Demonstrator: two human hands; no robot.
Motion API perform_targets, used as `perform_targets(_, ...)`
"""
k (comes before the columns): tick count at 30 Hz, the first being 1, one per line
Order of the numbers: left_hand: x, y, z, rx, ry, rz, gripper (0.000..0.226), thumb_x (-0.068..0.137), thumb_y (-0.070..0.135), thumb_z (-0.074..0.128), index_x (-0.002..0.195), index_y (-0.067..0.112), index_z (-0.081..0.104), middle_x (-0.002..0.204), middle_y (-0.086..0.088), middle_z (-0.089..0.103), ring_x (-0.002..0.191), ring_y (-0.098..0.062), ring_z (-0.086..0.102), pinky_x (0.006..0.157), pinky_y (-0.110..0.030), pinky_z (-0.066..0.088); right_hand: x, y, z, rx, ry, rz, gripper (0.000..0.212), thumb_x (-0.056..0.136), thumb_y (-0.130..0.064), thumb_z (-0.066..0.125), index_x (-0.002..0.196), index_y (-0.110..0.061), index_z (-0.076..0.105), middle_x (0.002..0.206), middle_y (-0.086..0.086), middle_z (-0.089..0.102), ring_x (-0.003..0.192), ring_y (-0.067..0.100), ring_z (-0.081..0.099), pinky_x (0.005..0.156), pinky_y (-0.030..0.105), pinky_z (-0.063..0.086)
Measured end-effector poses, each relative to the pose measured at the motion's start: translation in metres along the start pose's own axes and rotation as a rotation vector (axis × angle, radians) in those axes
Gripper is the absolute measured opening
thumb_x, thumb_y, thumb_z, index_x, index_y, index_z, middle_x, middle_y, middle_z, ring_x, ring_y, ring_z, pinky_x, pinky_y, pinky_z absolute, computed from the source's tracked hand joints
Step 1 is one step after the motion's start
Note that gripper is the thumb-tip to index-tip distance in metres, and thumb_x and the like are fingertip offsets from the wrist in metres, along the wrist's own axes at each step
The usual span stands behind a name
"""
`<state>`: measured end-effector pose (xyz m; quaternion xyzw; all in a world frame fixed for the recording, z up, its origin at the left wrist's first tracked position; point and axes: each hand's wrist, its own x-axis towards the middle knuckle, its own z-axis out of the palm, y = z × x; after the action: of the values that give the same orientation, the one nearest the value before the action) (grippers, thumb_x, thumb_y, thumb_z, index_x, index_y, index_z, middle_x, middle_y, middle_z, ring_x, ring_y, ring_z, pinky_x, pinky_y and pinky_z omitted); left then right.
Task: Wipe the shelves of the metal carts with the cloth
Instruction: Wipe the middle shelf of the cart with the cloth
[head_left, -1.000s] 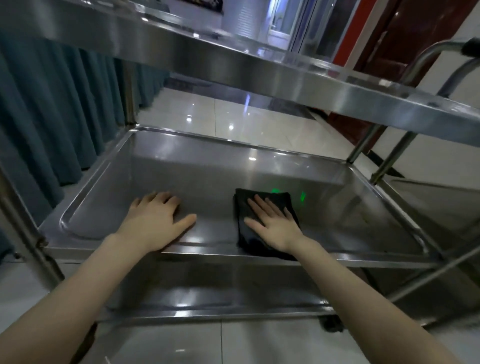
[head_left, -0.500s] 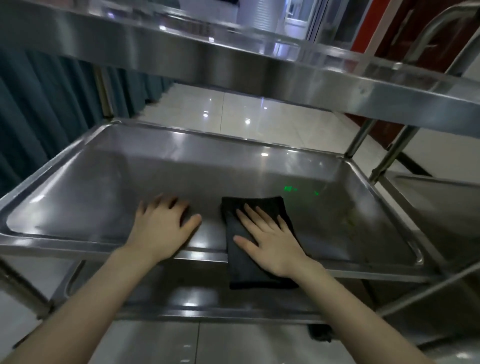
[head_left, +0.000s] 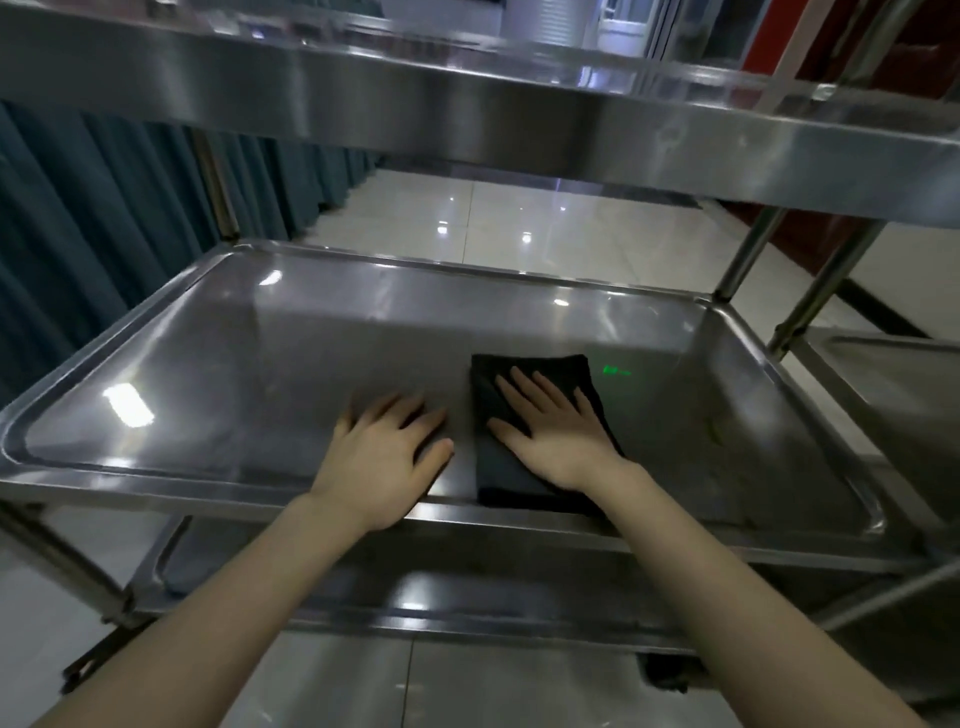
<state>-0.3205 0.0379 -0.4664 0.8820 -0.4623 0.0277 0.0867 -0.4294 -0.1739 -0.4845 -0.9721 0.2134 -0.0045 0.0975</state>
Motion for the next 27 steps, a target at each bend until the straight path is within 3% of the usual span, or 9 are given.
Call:
perform_targets(3, 0.008, 0.010, -0.007, -0.022, 0.023, -0.041, 0.056, 0.091, 0.060, 0.023, 0.128, 0.035, 0.058, 0.143, 0.003, 0.050, 0.135, -0.021, 0.040, 0.112, -0.049, 0.025, -0.058, 0.009, -0.002, 0.011, 0.015, -0.025, 0.079, 0.080, -0.080, 0.008, 0.152, -0.048, 0.002, 0.160, -0.025, -0.002, 0.146, 0.000, -0.006, 0.117, 0.039, -0.003)
perform_targets(6, 0.017, 0.033, -0.005, -0.001, 0.032, -0.119, 0.048, 0.094, 0.056, 0.034, 0.115, 0.023, 0.062, 0.124, -0.008, 0.060, 0.119, -0.030, 0.050, 0.107, -0.050, 0.033, -0.048, 0.011, -0.010, 0.019, -0.008, 0.027, 0.074, 0.088, -0.071, 0.030, 0.153, -0.045, 0.006, 0.161, -0.022, 0.002, 0.148, 0.003, -0.002, 0.118, 0.042, 0.000)
perform_targets(9, 0.014, 0.042, 0.006, -0.038, 0.096, -0.104, 0.048, 0.094, 0.055, 0.038, 0.122, 0.023, 0.058, 0.131, -0.007, 0.055, 0.125, -0.030, 0.046, 0.111, -0.053, 0.027, 0.001, 0.019, -0.014, -0.002, 0.038, 0.145, 0.066, 0.096, -0.059, 0.030, 0.155, -0.040, 0.008, 0.163, -0.018, 0.001, 0.149, 0.005, -0.002, 0.120, 0.047, -0.001)
perform_targets(12, 0.014, 0.039, 0.006, -0.078, 0.187, 0.010, 0.054, 0.090, 0.053, 0.032, 0.123, 0.022, 0.061, 0.130, -0.003, 0.059, 0.129, -0.026, 0.045, 0.110, -0.051, 0.028, 0.047, 0.030, -0.024, 0.028, 0.050, 0.233, 0.066, 0.098, -0.063, 0.022, 0.156, -0.033, 0.010, 0.164, -0.010, -0.001, 0.150, 0.012, -0.004, 0.118, 0.052, -0.003)
perform_targets(16, 0.015, 0.038, 0.006, -0.106, 0.105, 0.047, 0.049, 0.096, 0.054, 0.040, 0.137, 0.030, 0.049, 0.148, 0.004, 0.045, 0.141, -0.020, 0.032, 0.116, -0.051, 0.018, 0.042, 0.029, -0.026, 0.003, -0.006, 0.173, 0.070, 0.095, -0.068, 0.018, 0.156, -0.035, 0.005, 0.164, -0.011, -0.005, 0.150, 0.013, -0.008, 0.119, 0.054, -0.007)
perform_targets(22, 0.017, 0.039, 0.007, -0.052, -0.044, 0.040, 0.062, 0.091, 0.068, 0.026, 0.146, 0.039, 0.035, 0.156, 0.008, 0.030, 0.144, -0.018, 0.023, 0.118, -0.049, 0.017, -0.084, 0.051, -0.017, -0.009, -0.017, 0.018, 0.082, 0.079, -0.085, 0.008, 0.152, -0.048, 0.002, 0.154, -0.031, -0.010, 0.144, -0.005, -0.012, 0.119, 0.042, -0.006)
perform_targets(25, 0.020, 0.050, 0.000, 0.029, -0.039, 0.017, 0.086, 0.072, 0.080, 0.009, 0.137, 0.036, 0.044, 0.145, 0.004, 0.042, 0.134, -0.023, 0.037, 0.109, -0.043, 0.030, -0.074, 0.062, -0.021, -0.004, -0.013, 0.065, 0.077, 0.085, -0.080, 0.017, 0.153, -0.046, 0.003, 0.158, -0.027, -0.007, 0.146, -0.001, -0.009, 0.120, 0.042, -0.005)
perform_targets(27, 0.025, 0.069, -0.001, -0.009, -0.028, -0.024, 0.081, 0.074, 0.081, 0.014, 0.129, 0.033, 0.049, 0.133, -0.003, 0.049, 0.124, -0.027, 0.044, 0.104, -0.041, 0.035, -0.042, 0.071, -0.024, -0.005, 0.009, 0.128, 0.075, 0.090, -0.076, 0.020, 0.154, -0.042, 0.003, 0.161, -0.023, -0.005, 0.147, 0.001, -0.008, 0.120, 0.044, -0.005)
